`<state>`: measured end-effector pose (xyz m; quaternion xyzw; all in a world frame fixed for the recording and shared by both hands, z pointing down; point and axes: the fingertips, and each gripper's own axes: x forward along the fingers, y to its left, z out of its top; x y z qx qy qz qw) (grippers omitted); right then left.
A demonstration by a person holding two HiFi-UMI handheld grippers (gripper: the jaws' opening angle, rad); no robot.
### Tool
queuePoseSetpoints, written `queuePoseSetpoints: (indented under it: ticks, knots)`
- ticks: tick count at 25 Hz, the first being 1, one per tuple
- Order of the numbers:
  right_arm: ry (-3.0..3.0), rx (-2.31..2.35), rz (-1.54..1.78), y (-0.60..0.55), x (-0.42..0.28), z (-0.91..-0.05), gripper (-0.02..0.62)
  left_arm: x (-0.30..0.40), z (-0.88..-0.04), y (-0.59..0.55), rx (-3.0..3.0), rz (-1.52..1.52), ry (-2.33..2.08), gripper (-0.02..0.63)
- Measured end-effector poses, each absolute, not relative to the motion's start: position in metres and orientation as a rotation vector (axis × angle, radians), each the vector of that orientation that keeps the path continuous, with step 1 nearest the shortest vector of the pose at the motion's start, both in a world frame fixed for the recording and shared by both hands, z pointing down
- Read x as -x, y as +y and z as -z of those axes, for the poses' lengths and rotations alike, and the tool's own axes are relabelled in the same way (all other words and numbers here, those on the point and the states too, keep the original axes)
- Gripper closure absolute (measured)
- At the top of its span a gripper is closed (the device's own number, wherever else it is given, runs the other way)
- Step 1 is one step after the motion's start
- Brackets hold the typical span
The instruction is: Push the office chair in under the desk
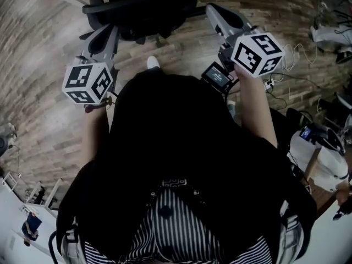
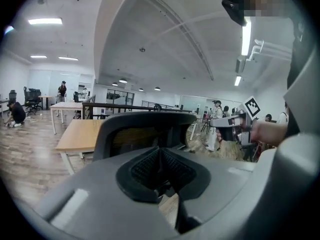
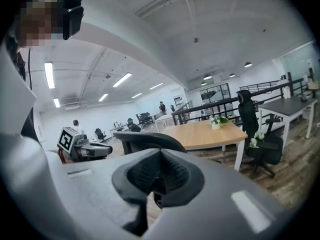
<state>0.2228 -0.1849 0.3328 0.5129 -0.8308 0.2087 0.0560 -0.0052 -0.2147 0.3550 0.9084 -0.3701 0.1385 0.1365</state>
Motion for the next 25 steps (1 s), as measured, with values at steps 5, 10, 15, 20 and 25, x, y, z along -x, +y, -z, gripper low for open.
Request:
queuePoseSetpoints:
  ticks: [5, 10, 15, 20, 25]
  knots:
    - [-2.460, -1.528, -0.681, -0.197, -0.222, -0.349, 0.450, 0.036, -0.373, -0.234, -2.595, -0.446, -1.066, 0.385]
    - [-2.418, -1.527, -0.659, -0.213, -0.218, -0.358, 0.342, 0.048, -0.379, -0.261, -2.594, -0.427, -1.051, 0.225]
    - [-2.374, -1.563, -0.631, -0.230, -0.217, -0.375, 0.268, 0.047, -0.382, -0.283, -2.620, -0.435, -1.006, 0.170]
    - [-2.382, -1.572, -0.638, -0.248, -0.209, -0.380, 0.244, 0.047, -0.392, -0.301, -2.585, -0.434, -0.994, 0.144]
    - [-2.386, -1.501, -0.593, -0.264, -0.199, -0.379, 0.233, 0.040, -0.395, -0.312, -2.558, -0.410, -0.978, 0.144]
